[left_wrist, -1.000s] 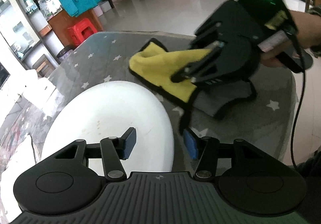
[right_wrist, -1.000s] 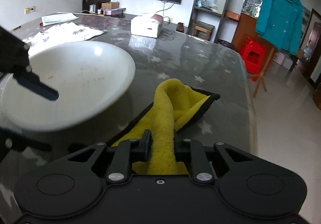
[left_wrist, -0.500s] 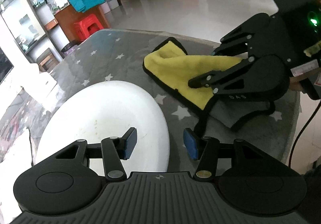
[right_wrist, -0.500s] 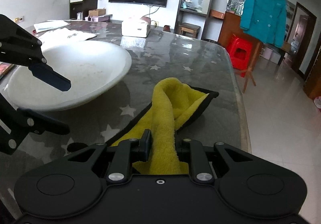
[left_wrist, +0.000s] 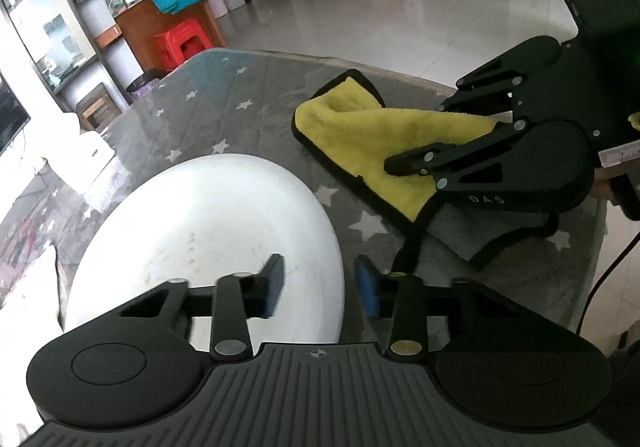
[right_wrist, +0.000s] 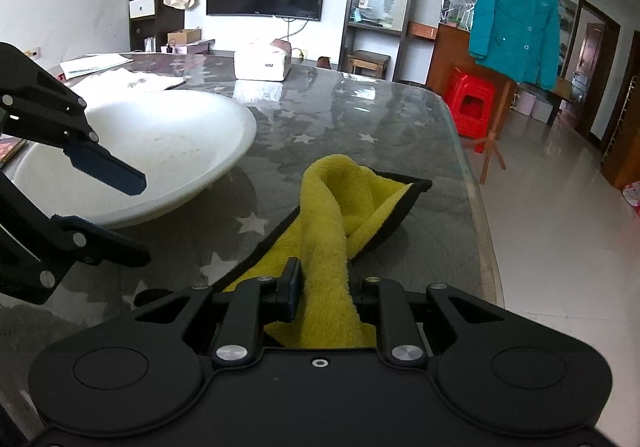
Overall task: Clean bowl
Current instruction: 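Lift the yellow cloth out of the bowl with the right gripper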
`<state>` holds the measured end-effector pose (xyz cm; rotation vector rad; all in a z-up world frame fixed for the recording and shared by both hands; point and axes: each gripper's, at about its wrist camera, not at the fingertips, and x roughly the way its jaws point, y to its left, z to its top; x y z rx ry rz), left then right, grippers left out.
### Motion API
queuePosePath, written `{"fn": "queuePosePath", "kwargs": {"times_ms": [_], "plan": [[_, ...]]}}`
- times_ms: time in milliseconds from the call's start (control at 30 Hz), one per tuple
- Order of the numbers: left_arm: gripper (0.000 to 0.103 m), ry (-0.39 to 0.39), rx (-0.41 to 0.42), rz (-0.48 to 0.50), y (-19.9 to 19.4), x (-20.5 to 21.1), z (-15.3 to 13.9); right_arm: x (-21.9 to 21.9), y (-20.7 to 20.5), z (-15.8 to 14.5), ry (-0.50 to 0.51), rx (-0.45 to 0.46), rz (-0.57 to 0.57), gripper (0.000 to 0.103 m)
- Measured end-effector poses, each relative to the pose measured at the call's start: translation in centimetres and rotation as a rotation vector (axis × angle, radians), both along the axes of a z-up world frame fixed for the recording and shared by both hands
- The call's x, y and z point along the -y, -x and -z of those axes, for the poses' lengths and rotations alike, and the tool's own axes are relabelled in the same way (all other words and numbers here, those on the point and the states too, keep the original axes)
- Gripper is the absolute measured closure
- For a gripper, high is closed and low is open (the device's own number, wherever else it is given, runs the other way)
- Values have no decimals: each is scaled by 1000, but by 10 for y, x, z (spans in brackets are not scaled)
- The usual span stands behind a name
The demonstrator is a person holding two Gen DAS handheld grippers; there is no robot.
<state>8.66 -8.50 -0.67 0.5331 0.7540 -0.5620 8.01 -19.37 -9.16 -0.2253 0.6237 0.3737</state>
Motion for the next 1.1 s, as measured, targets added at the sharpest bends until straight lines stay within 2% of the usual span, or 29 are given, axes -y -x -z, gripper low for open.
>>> {"fn": "queuePosePath", "kwargs": {"times_ms": [267, 567, 867, 1100], "plan": [[70, 10, -6, -6, 2, -3, -1, 0, 0, 1, -20, -3, 16, 82], [82, 18, -19, -1, 4, -4, 2, 3, 1, -5, -73, -3, 26, 82], [83, 17, -16, -2, 7, -5, 4, 5, 4, -16, -139, 8, 20, 82], [83, 17, -21, 2, 9, -7, 1, -6, 2, -29, -178, 33, -34, 82]]}}
